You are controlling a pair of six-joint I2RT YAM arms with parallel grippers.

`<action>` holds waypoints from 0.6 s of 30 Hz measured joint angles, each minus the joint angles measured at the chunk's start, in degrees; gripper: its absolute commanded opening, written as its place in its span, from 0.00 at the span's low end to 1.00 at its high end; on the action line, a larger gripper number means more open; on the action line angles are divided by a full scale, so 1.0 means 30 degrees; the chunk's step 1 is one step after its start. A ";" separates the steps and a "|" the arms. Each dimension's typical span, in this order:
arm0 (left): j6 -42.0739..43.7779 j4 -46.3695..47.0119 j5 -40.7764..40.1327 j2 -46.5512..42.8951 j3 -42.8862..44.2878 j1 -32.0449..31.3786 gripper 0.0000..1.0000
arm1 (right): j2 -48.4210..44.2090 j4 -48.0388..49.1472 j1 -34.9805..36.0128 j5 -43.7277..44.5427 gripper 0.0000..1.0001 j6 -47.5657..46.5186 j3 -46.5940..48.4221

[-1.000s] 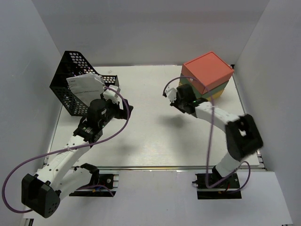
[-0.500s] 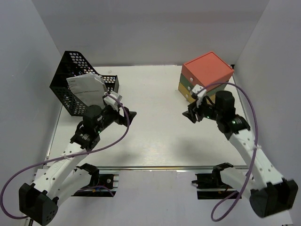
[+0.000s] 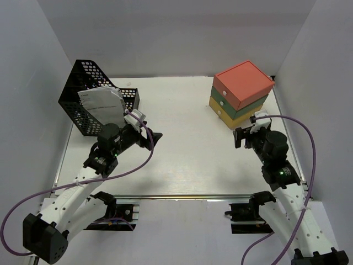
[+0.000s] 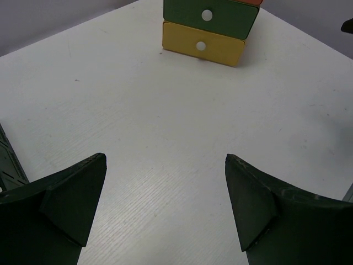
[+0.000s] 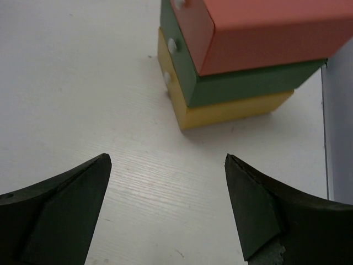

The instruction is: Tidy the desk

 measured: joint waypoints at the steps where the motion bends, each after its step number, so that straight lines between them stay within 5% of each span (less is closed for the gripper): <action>1: 0.0015 0.0073 0.0000 0.0000 -0.0051 -0.0015 0.98 | -0.0197 0.0233 -0.0124 0.0291 0.89 -0.0015 -0.0423; 18: 0.0095 0.0109 -0.0109 0.0000 -0.0255 -0.0036 0.98 | -0.1537 0.0998 -0.2441 0.1056 0.89 -0.0962 -0.2404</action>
